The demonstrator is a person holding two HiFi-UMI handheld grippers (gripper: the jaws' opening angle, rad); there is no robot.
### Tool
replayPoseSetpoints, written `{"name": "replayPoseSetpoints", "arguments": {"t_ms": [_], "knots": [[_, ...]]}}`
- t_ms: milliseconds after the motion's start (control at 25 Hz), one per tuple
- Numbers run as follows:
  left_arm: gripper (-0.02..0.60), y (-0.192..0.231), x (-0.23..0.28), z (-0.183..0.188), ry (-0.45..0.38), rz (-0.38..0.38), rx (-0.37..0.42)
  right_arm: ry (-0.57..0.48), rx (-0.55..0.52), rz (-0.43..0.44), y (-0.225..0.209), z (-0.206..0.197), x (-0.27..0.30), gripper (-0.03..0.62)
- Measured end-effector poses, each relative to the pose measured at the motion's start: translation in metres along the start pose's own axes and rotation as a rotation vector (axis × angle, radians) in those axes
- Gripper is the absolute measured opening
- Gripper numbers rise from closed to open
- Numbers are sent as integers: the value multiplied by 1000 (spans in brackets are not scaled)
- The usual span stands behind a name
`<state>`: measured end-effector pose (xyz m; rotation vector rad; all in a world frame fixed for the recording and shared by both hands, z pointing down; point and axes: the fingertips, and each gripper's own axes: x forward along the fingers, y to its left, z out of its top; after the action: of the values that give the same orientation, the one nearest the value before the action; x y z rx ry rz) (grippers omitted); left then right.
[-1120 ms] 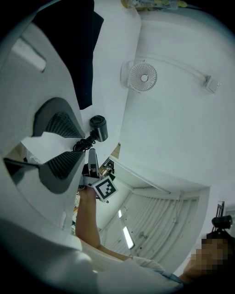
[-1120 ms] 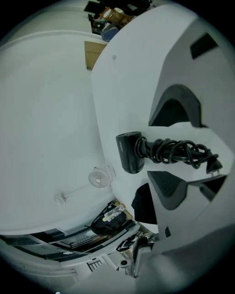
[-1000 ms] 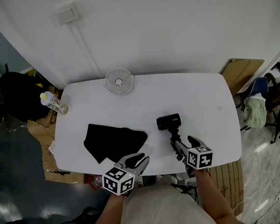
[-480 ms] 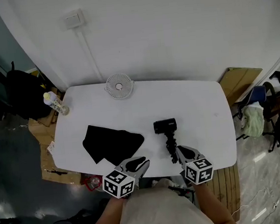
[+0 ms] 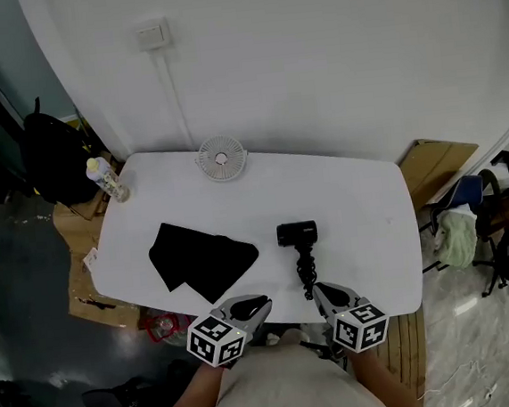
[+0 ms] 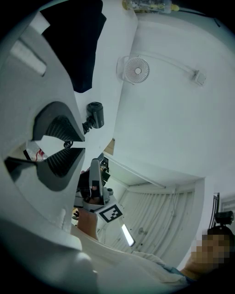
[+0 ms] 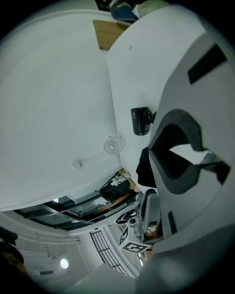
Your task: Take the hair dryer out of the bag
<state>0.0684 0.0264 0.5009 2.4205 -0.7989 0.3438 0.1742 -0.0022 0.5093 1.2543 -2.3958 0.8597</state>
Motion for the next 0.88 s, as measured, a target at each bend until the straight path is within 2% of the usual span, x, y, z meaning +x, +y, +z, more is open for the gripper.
{"name": "replayPoseSetpoints", "arguments": {"t_ms": [560,880], "knots": [[51,-23,-15,-6,-19,8,12,-3,-45,12,13,-8,-36,15],[51,-25,-29,-8,-23,23,11,-2,-48,19,18,-9,-35,15]]}}
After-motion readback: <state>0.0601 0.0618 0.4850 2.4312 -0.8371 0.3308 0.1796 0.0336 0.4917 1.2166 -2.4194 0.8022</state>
